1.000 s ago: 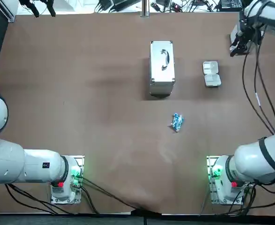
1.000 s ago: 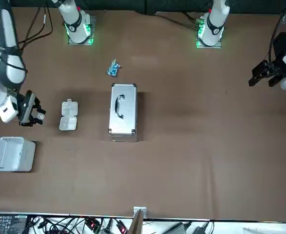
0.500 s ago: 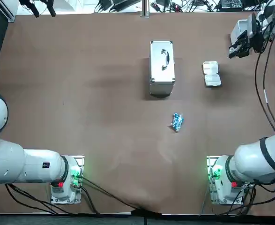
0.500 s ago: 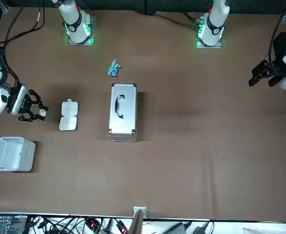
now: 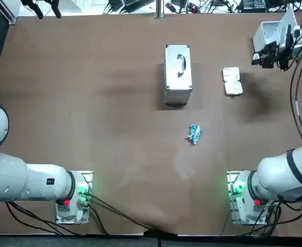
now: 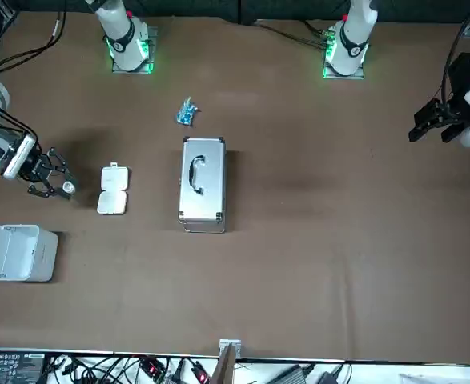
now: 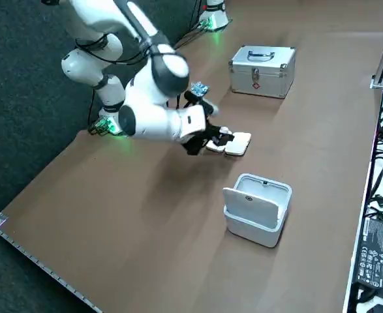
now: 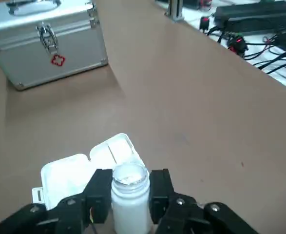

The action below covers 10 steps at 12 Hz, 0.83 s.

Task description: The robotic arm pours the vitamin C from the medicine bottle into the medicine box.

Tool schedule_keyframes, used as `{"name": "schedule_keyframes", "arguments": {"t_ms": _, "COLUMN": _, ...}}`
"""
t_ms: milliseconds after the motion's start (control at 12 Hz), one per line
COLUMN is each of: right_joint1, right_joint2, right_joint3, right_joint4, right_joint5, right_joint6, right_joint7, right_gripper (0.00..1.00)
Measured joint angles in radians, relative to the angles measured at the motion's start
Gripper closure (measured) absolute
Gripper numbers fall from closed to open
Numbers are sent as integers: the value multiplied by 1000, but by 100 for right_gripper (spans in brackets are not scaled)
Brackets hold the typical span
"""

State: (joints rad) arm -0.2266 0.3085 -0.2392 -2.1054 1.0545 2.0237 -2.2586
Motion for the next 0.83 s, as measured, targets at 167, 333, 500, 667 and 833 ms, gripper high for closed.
{"name": "schedule_keyframes", "arguments": {"t_ms": 167, "right_joint1": -48, "right_joint2": 38, "right_joint3": -2, "right_joint4": -7, "right_joint5": 66, "right_joint6": -57, "right_joint7": -61, "right_gripper": 57}}
{"name": "schedule_keyframes", "arguments": {"t_ms": 333, "right_joint1": -81, "right_joint2": 87, "right_joint3": -2, "right_joint4": -8, "right_joint5": 136, "right_joint6": -110, "right_joint7": -131, "right_gripper": 57}}
{"name": "schedule_keyframes", "arguments": {"t_ms": 500, "right_joint1": -103, "right_joint2": 165, "right_joint3": -2, "right_joint4": -6, "right_joint5": 216, "right_joint6": -164, "right_joint7": -210, "right_gripper": 57}}
{"name": "schedule_keyframes", "arguments": {"t_ms": 667, "right_joint1": -113, "right_joint2": 212, "right_joint3": -2, "right_joint4": -2, "right_joint5": 240, "right_joint6": -184, "right_joint7": -252, "right_gripper": 57}}
{"name": "schedule_keyframes", "arguments": {"t_ms": 833, "right_joint1": -126, "right_joint2": 252, "right_joint3": -2, "right_joint4": 1, "right_joint5": 265, "right_joint6": -203, "right_joint7": -298, "right_gripper": 57}}
